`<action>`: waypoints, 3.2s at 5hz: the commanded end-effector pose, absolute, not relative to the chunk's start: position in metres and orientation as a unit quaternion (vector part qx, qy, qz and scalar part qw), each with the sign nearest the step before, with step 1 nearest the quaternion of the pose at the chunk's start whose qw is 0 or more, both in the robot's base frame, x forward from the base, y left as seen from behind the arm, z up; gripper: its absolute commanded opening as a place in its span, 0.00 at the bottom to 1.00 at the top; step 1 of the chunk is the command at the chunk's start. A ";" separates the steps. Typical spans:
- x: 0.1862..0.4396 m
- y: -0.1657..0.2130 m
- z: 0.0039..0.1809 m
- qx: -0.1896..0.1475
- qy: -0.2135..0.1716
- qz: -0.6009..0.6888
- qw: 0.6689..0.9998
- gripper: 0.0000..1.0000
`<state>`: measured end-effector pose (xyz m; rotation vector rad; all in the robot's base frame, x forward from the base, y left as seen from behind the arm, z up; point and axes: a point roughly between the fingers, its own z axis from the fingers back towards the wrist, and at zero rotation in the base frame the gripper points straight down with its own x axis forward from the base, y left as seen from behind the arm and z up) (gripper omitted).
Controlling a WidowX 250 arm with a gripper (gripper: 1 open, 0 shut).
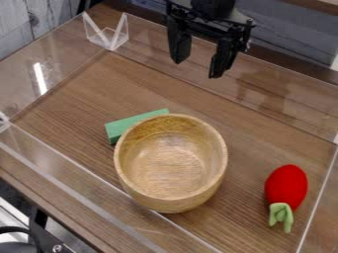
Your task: Move the red object to the left side of the table
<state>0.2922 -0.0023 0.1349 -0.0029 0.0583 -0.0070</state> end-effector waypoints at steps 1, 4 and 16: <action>0.291 0.000 0.115 -0.006 0.047 0.012 0.999 1.00; 0.275 -0.073 0.098 -0.035 0.052 0.094 0.994 1.00; 0.255 -0.155 0.063 -0.090 0.003 0.279 0.956 0.00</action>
